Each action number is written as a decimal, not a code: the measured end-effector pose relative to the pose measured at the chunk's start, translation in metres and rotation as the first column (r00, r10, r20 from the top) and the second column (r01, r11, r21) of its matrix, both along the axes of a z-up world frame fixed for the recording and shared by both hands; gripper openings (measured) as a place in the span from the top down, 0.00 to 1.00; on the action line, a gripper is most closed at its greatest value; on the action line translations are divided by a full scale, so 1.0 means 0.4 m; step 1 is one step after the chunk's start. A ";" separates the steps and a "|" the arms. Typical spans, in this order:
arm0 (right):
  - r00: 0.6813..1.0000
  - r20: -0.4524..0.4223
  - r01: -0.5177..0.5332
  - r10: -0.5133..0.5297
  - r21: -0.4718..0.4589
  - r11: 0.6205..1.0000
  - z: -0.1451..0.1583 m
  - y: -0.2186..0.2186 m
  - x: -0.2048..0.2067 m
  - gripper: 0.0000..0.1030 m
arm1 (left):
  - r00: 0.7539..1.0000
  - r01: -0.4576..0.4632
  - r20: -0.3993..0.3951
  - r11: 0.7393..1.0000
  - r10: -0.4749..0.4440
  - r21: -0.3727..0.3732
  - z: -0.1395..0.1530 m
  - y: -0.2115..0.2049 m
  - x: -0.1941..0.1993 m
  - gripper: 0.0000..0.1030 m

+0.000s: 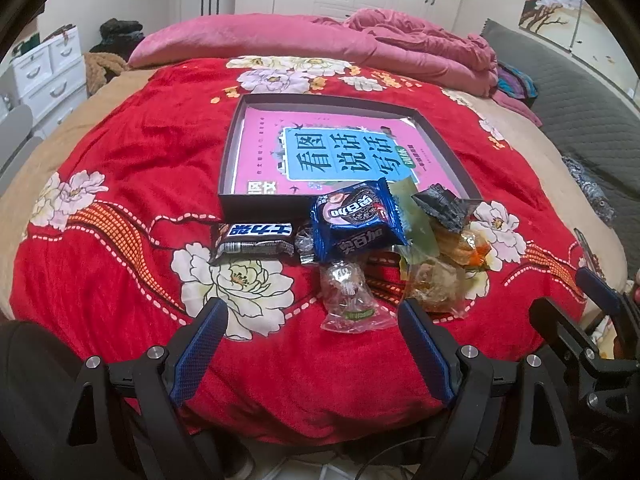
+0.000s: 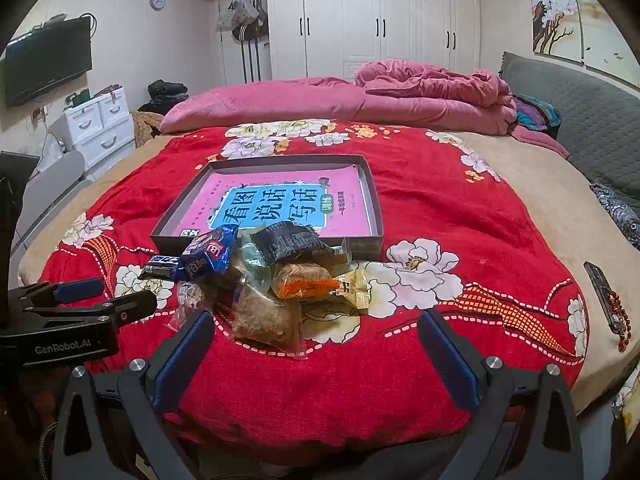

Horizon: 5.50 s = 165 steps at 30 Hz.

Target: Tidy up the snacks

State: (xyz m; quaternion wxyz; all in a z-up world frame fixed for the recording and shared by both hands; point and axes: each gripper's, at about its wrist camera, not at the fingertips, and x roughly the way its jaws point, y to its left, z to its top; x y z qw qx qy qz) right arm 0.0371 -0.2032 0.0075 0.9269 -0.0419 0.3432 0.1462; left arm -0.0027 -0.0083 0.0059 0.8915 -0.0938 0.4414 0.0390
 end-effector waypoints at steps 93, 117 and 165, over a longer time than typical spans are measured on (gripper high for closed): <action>0.960 -0.191 -0.202 0.205 0.033 0.979 -0.178 0.123 0.129 0.52 | 0.973 0.092 -0.178 0.958 -0.144 -0.271 -0.168 0.010 0.166 0.64; 0.964 -0.105 -0.239 0.243 0.046 0.970 -0.102 0.118 0.074 0.52 | 0.990 0.085 -0.083 0.962 -0.110 -0.259 -0.066 0.062 0.078 0.65; 0.998 -0.057 0.017 -0.007 0.171 0.985 -0.006 0.007 0.368 0.52 | 0.991 0.015 0.137 0.982 0.011 -0.187 -0.011 0.198 0.290 0.65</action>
